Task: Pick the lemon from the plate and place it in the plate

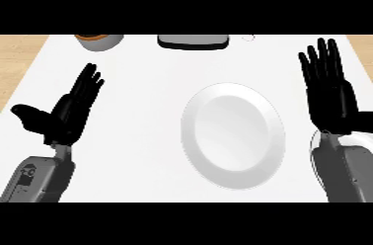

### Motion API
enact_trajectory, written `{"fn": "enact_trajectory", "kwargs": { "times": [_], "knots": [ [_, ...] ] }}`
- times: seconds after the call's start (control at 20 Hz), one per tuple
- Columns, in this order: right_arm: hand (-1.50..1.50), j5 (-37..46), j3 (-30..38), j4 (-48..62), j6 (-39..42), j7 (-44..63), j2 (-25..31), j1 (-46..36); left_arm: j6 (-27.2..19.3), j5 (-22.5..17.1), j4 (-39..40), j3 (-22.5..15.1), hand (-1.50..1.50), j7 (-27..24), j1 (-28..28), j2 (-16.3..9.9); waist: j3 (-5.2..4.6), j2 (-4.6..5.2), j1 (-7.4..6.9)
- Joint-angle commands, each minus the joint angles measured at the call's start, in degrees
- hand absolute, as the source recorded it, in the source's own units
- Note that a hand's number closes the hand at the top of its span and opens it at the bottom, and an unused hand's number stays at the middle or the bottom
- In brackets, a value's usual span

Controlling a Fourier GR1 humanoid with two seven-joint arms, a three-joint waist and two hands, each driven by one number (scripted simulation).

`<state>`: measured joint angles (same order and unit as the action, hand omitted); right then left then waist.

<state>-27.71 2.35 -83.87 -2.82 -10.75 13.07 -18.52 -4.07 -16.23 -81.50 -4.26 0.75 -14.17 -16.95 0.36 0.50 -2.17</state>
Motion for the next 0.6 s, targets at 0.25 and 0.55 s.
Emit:
{"fn": "enact_trajectory", "kwargs": {
  "times": [0.25,0.55],
  "knots": [
    [-1.50,-3.31,14.55,-14.17,2.31,-19.96,1.88,13.87,-5.80,9.78,0.58,0.37,0.00,-0.26,3.53,-5.59,-0.14,-1.70,6.59],
    [-1.50,14.20,15.52,-0.18,-9.04,-36.52,-1.13,23.18,-4.93,10.35,1.25,-2.27,0.00,1.61,1.62,-3.48,-0.15,-0.36,3.46]
  ]
}}
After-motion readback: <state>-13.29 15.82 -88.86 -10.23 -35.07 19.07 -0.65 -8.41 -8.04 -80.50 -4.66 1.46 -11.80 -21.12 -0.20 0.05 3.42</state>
